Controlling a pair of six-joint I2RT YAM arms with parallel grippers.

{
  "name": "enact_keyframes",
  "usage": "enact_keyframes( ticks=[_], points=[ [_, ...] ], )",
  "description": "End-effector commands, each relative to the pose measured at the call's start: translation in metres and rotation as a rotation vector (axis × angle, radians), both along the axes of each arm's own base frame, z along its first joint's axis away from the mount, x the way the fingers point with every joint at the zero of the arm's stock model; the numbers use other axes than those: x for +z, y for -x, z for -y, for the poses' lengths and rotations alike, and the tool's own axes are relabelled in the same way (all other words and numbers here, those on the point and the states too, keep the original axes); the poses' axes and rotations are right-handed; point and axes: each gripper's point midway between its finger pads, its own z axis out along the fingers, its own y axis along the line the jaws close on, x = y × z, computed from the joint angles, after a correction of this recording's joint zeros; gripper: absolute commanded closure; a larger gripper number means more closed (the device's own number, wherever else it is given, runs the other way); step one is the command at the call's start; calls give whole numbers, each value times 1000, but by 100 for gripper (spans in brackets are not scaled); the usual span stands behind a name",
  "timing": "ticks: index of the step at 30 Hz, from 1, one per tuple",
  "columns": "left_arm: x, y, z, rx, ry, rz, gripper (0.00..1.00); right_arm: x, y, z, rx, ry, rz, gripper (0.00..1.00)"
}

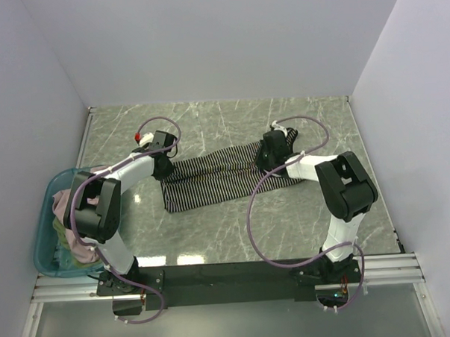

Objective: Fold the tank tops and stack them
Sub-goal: Fold the tank top

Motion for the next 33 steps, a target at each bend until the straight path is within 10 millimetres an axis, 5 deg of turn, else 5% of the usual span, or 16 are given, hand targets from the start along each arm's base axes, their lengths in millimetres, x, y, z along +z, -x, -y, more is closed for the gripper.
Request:
enact_keyframes(
  ticks=[1, 7, 17, 22, 28, 33],
  points=[
    [18, -7, 4, 3, 21, 57, 76, 23, -8, -3, -24, -34, 105, 100],
    [22, -6, 5, -11, 29, 66, 70, 17, -10, -6, -15, -41, 109, 100],
    [63, -6, 8, -56, 52, 139, 57, 33, -14, -10, 1, -59, 144, 90],
    [86, -38, 38, -114, 147, 206, 63, 39, -15, -11, 11, -59, 153, 88],
    [50, -69, 101, -199, 215, 131, 73, 47, -17, -12, 11, -62, 160, 76],
    [23, -67, 131, -235, 269, 90, 79, 57, -26, -11, 6, -53, 163, 57]
  ],
)
